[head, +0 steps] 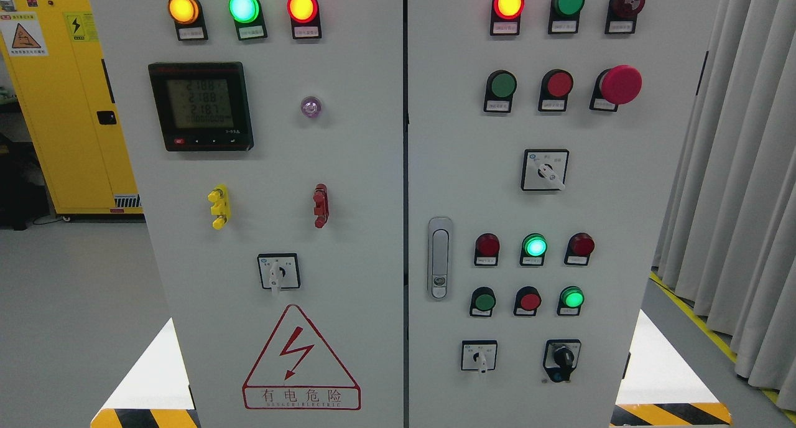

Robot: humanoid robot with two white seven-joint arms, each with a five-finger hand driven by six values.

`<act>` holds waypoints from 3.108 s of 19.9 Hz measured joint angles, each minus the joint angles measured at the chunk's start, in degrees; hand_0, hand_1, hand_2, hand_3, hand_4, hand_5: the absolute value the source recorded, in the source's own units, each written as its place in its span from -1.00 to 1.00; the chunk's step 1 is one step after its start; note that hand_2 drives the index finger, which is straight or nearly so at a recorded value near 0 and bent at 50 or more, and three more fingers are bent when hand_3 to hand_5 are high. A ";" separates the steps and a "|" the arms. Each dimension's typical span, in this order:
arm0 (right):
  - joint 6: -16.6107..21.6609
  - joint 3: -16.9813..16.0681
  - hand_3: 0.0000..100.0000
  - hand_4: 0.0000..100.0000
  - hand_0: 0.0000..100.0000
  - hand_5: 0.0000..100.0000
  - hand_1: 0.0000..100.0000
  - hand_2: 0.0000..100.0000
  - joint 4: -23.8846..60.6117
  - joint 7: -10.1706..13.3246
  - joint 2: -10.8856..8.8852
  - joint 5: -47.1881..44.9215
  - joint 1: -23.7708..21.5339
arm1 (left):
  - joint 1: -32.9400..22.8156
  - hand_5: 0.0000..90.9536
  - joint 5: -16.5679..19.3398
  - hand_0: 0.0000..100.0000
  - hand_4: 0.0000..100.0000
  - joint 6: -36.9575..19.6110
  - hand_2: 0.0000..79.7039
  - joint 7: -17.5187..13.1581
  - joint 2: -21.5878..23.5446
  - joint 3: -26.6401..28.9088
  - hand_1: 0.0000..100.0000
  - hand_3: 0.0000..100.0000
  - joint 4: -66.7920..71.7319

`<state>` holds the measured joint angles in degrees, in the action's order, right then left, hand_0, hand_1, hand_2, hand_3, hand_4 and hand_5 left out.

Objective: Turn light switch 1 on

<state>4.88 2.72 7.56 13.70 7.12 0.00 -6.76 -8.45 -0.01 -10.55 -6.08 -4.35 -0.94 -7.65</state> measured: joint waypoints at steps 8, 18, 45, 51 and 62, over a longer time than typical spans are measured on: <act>0.00 0.00 -1.00 -1.00 -1.00 -1.00 0.00 -0.92 0.00 0.00 0.00 0.00 0.00 | 0.29 -1.00 -1.02 -0.74 -1.00 0.10 -1.00 1.22 0.12 -1.08 -0.68 -1.00 -0.01; 0.00 0.00 -1.00 -1.00 -1.00 -1.00 0.00 -0.92 0.00 0.00 0.00 0.00 0.00 | 0.17 -1.00 -1.97 -0.75 -1.00 -0.07 -1.00 7.17 0.49 -1.49 -0.59 -1.00 -2.42; 0.00 0.00 -1.00 -1.00 -1.00 -1.00 0.00 -0.92 0.00 0.00 0.00 0.00 0.00 | -10.51 0.37 -0.01 -0.66 0.47 -0.45 0.25 13.68 3.67 4.76 0.28 0.24 -62.56; 0.00 0.00 -1.00 -1.00 -1.00 -1.00 0.00 -0.92 0.00 0.00 0.00 0.00 0.00 | -10.88 0.40 0.00 -0.76 0.55 -0.06 0.52 14.18 3.97 4.21 0.28 0.52 -74.84; 0.00 0.00 -1.00 -1.00 -1.00 -1.00 0.00 -0.92 0.00 -0.01 0.00 0.00 0.00 | -8.12 0.48 0.01 -0.82 0.60 2.19 0.51 14.66 3.57 2.14 0.25 0.60 -89.60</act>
<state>4.88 2.72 7.56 13.70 7.12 0.00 -6.77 -16.57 0.00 -8.36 8.58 -0.78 1.20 -97.25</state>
